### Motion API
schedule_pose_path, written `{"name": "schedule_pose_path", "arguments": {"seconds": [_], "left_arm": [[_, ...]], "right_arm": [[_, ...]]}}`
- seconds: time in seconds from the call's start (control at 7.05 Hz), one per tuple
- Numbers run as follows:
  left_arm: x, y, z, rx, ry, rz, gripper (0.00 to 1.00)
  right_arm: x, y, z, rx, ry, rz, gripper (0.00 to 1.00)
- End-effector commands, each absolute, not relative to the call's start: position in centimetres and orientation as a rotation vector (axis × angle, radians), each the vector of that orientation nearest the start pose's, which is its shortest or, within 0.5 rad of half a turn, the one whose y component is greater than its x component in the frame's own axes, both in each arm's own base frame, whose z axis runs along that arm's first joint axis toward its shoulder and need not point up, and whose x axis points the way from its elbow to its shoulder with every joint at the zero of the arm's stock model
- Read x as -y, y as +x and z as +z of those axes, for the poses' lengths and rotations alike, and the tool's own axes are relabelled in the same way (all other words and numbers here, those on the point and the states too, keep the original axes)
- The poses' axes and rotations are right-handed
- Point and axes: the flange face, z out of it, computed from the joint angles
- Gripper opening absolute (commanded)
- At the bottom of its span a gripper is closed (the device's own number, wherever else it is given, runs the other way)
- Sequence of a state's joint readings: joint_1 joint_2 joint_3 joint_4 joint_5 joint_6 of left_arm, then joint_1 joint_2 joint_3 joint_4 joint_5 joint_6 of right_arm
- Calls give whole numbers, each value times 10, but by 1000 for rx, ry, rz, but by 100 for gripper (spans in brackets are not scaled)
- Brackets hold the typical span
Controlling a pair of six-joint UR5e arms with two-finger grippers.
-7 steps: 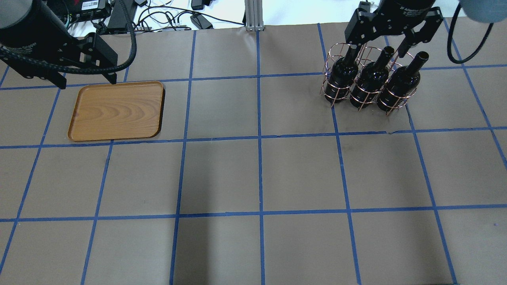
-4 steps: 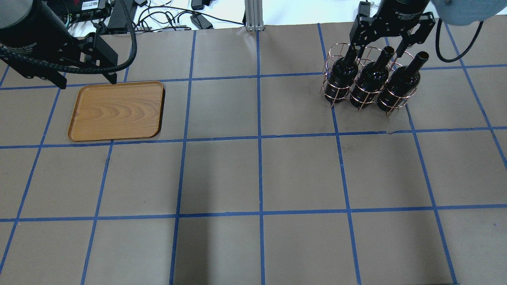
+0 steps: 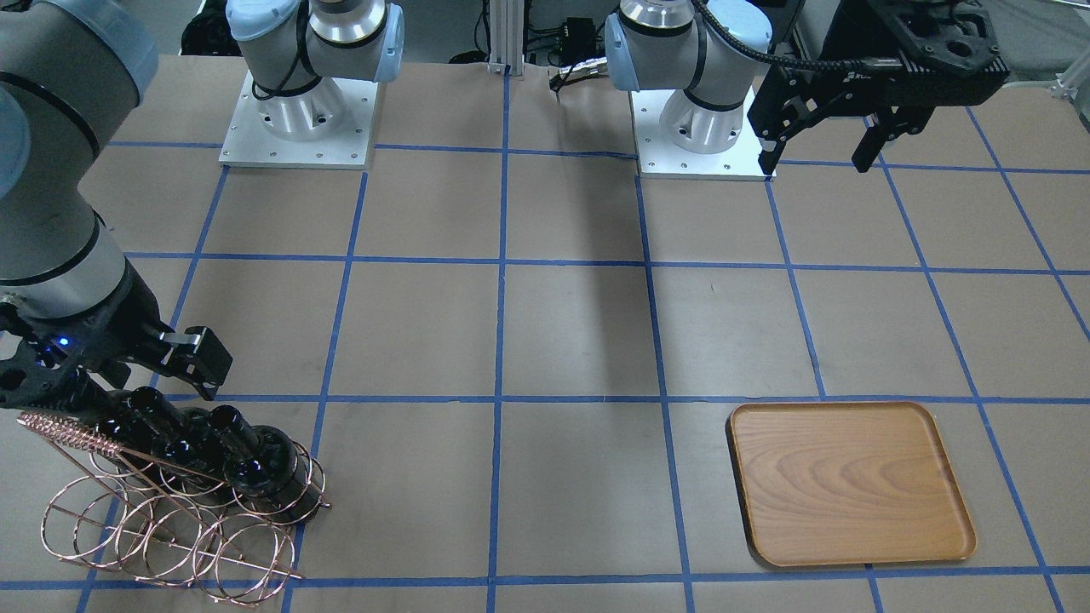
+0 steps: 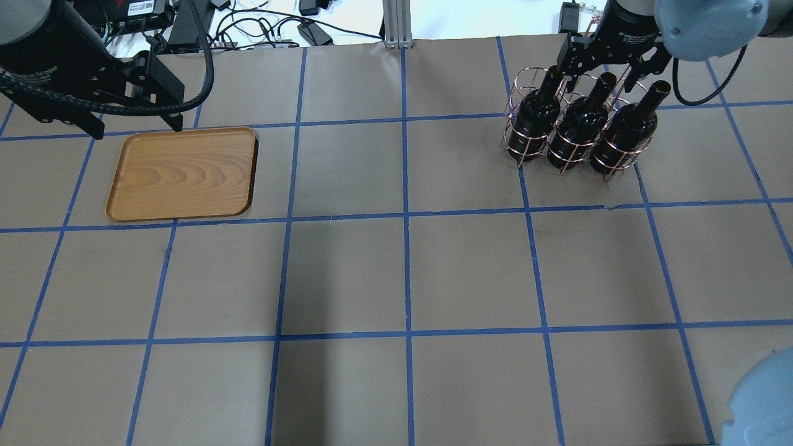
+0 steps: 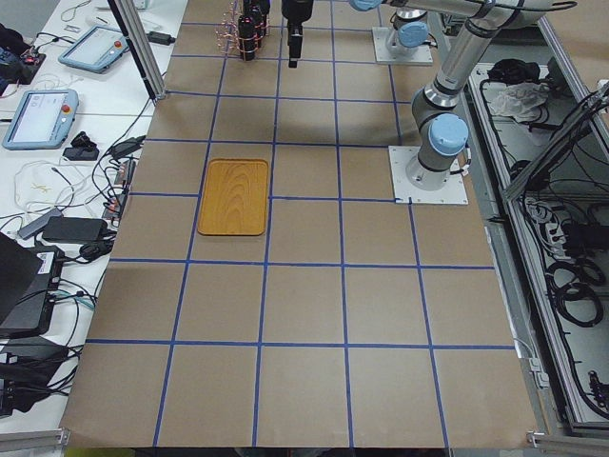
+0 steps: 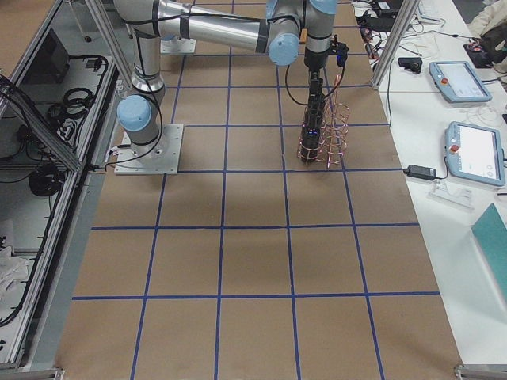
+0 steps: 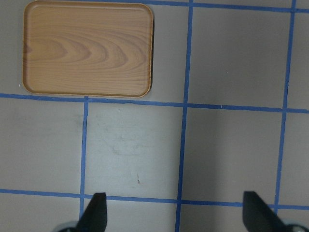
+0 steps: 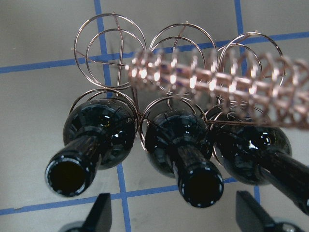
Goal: Take wine from basket and place on tray
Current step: 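Lower the right gripper over the bottle in the wire rack nearest the tray, then close the right gripper on the dark bottle's neck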
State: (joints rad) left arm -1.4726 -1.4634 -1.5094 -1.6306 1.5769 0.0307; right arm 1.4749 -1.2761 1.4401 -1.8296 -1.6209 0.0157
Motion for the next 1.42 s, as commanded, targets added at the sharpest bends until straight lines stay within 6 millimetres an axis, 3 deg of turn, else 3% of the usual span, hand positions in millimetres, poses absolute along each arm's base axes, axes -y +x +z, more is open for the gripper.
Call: {"name": "schedule_pose_path", "arguments": {"seconds": [0.0,0.28,0.43,0.57,1.28], "left_arm": [[462,-88,563,-3122,-106,-169,100],[462,-88,563,-3122,-106,-169,100],[462,-88,563,-3122,-106,-169,100],[462,-88,563,-3122,-106,-169,100],[462,-88,563,-3122,-106,-169,100]], "right_arm": [[639,66,397,-3188,185,-161,88],[640,59,396,-3189,195,-158,83],[642,38,394,-3178,220,-146,77],[641,30,392,-3175,244,-127,77],[641,34,393,-3146,240,-136,59]]}}
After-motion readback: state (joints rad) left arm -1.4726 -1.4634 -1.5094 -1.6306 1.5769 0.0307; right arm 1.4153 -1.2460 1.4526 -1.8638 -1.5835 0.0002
